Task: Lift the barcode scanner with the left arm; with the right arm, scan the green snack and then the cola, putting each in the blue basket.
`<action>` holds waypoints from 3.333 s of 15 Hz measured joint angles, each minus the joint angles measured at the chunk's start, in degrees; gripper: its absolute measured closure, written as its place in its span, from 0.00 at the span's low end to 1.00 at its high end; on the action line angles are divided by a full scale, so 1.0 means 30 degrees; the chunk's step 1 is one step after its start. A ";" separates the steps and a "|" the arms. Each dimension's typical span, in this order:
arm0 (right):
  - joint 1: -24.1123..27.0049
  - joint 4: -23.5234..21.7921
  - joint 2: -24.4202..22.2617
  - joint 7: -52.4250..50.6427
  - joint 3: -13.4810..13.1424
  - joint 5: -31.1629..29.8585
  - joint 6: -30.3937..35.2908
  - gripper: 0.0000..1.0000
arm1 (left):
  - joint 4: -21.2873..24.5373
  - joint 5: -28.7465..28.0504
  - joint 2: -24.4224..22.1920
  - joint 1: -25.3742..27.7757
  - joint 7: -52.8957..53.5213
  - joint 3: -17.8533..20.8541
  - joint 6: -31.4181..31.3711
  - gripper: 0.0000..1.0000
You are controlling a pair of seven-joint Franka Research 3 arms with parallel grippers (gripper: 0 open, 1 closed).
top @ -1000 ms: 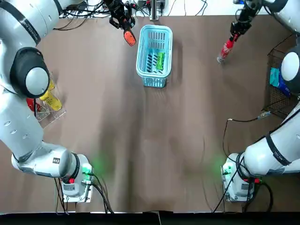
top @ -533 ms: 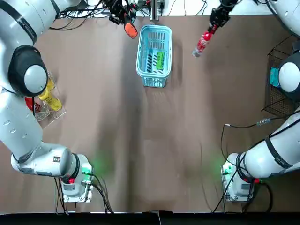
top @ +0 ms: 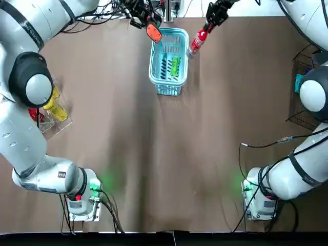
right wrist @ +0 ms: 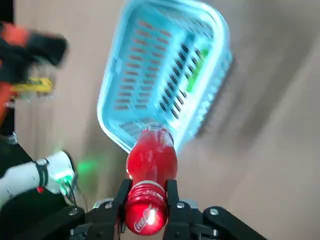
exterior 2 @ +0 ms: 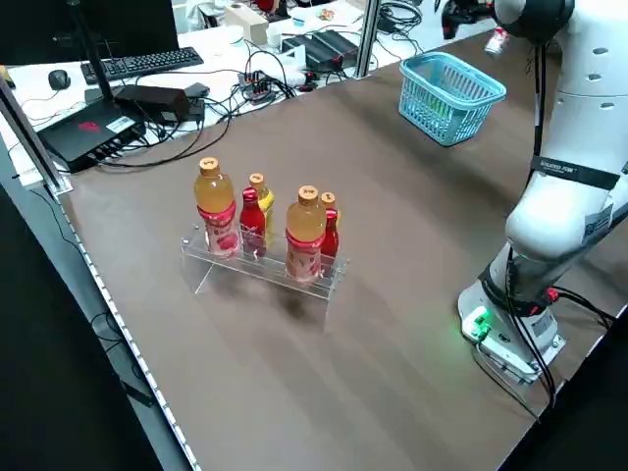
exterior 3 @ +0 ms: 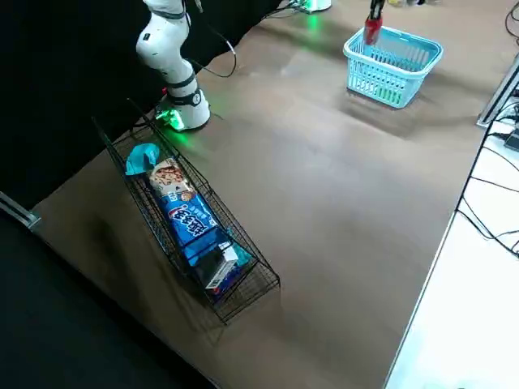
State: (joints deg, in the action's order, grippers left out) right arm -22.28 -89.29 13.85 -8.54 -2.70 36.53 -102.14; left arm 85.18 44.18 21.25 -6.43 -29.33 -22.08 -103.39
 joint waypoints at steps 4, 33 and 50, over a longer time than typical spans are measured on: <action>-0.1681 0.0054 0.0005 0.0647 0.0027 0.0216 -0.3247 0.67 | 0.0075 0.0013 0.0719 -0.0203 0.0914 -0.1203 0.0087 0.63; -0.2705 -0.0105 0.2227 0.1130 -0.0061 0.0221 -0.3877 0.67 | -0.0250 0.0027 0.1516 0.0047 0.3990 -0.1490 -0.0463 0.63; -0.5862 0.0999 0.6207 0.9254 -0.0076 -0.6233 -0.5842 0.67 | 0.0382 -1.7342 0.3994 0.2453 0.0380 -0.0022 -0.0304 0.63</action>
State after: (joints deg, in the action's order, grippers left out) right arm -39.87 -86.29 32.47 19.22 -2.92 17.83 -119.67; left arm 86.33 -7.85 33.23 0.93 -28.19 -22.15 -104.30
